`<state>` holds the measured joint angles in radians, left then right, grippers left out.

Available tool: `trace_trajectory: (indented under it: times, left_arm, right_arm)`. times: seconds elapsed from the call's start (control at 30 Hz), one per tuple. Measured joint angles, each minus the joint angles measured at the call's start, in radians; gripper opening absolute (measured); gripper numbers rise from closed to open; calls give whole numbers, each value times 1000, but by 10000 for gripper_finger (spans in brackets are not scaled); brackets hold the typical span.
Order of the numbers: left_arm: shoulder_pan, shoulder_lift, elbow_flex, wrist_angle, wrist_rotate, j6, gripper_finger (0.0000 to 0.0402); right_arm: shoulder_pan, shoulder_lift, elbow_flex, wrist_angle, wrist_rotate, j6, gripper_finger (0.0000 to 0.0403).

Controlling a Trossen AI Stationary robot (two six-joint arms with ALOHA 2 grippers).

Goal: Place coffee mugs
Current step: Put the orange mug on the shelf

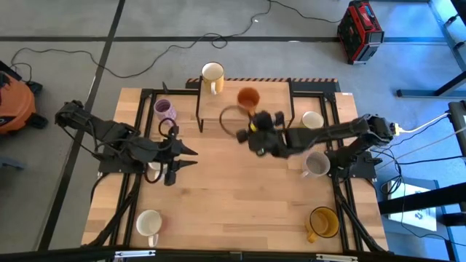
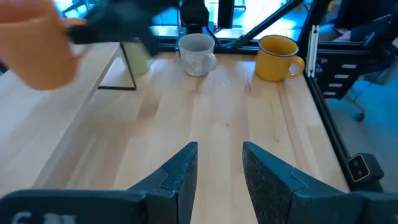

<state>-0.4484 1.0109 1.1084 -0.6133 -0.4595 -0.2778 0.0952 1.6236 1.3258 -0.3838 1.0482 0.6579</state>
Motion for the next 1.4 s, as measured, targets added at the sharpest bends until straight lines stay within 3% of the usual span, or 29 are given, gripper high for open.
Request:
trace_trajectory:
  times: [0.17, 0.37, 0.9, 1.4]
  left_arm:
    - [0, 4, 0, 0, -19, 0, 121]
    - [0, 4, 0, 2, -53, -6, 121]
    - [1, 4, 0, 24, -91, -2, 121]
    - [1, 4, 0, 31, -108, -1, 121]
  right_arm:
    - [-129, 13, 1, 105, -75, -140, 26]
    - [-233, 66, -1, 173, -205, -175, 26]
    - [-314, 146, -1, 398, -261, -183, 26]
    - [-357, 188, -1, 431, -333, -170, 26]
